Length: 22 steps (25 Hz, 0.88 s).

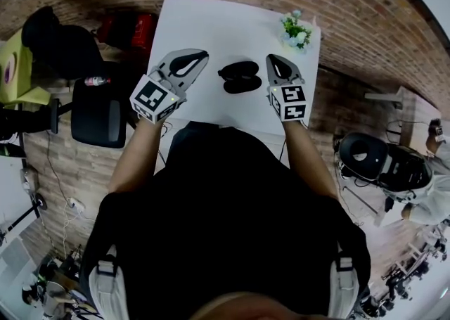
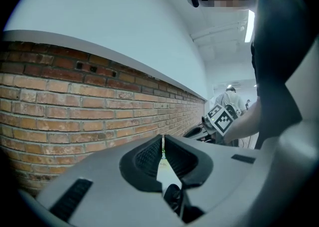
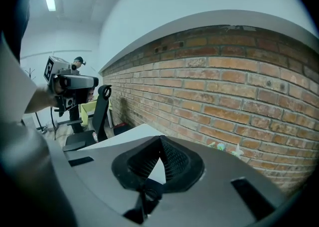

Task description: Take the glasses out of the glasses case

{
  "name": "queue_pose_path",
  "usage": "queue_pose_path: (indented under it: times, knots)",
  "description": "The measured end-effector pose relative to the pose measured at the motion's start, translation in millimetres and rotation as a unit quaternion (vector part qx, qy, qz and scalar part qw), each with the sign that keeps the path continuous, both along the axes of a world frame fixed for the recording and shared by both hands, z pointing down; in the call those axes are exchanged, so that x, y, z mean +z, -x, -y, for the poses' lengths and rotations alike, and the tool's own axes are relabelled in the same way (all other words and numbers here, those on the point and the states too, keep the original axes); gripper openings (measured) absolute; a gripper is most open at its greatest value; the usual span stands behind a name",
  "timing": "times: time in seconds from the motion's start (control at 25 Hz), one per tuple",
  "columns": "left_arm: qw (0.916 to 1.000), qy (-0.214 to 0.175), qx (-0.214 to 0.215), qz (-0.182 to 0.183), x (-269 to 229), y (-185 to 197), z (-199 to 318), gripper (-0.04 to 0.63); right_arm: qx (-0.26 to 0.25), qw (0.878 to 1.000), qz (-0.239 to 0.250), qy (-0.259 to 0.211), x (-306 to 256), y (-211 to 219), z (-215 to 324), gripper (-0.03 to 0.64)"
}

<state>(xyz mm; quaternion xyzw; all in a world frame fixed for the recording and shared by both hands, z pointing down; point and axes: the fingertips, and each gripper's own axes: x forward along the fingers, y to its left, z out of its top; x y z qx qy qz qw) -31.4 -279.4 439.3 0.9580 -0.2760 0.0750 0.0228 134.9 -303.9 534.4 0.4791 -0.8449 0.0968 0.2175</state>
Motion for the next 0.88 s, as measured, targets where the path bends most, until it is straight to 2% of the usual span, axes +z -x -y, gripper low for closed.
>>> queue_pose_path:
  times: [0.4, 0.88]
  knots:
    - [0.9988, 0.033, -0.036, -0.001, 26.5, 29.6, 4.3, 0.023, -0.012, 0.999, -0.028, 0.041, 42.8, 6.5, -0.8, 0.015]
    - [0.9980, 0.043, -0.047, 0.001, 47.4, 44.0, -1.7, 0.023, -0.043, 0.995, -0.052, 0.080, 97.2, 10.7, -9.1, 0.021]
